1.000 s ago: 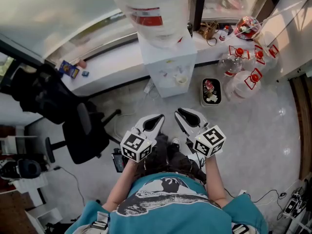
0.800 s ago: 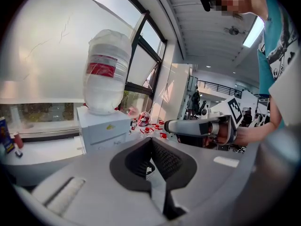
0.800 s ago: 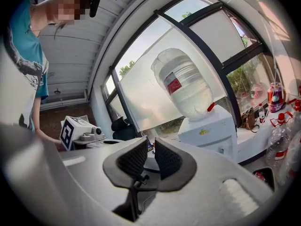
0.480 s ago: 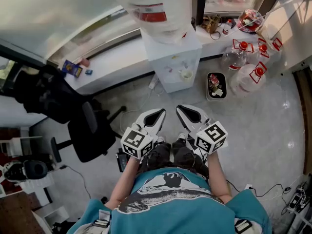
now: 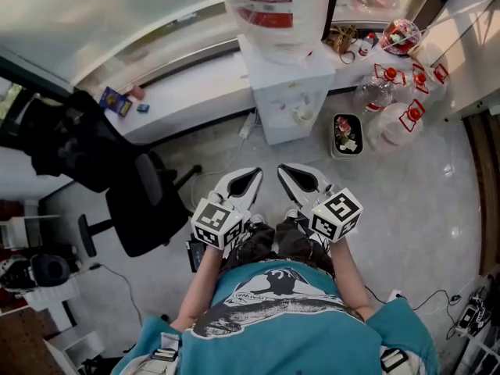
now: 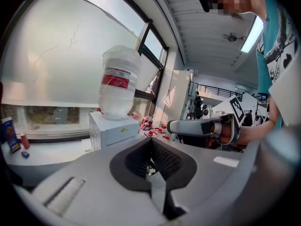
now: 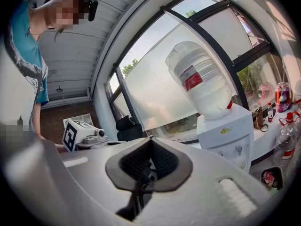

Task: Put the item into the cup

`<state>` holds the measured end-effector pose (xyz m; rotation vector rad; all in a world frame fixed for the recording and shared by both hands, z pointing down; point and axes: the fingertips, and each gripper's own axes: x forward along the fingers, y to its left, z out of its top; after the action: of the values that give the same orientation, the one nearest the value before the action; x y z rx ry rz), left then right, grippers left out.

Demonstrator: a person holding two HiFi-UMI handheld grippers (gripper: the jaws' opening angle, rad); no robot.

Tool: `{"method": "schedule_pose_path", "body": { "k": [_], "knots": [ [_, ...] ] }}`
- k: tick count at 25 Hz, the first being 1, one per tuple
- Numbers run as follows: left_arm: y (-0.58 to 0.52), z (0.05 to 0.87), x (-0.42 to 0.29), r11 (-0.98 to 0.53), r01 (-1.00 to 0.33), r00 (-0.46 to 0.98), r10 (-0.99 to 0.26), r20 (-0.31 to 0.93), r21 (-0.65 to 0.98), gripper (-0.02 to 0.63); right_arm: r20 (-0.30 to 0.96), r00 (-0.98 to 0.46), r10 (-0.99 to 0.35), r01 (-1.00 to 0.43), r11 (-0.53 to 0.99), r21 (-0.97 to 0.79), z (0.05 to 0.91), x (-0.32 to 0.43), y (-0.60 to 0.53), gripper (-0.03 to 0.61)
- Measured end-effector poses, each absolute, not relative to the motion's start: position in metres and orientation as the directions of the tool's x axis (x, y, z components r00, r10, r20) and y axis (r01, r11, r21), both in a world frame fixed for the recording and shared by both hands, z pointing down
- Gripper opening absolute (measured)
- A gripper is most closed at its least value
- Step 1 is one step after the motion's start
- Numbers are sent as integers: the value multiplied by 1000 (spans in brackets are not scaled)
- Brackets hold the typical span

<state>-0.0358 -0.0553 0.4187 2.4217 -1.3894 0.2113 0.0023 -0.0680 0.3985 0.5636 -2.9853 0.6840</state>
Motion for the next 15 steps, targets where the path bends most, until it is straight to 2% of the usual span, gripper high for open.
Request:
{"method": "schedule_pose_path", "body": {
  "k": [15],
  "knots": [
    [-18, 407, -61, -492, -845, 533, -810, 245, 212, -2, 134, -930, -341, -366, 856, -366, 389, -29, -39, 0]
  ]
}}
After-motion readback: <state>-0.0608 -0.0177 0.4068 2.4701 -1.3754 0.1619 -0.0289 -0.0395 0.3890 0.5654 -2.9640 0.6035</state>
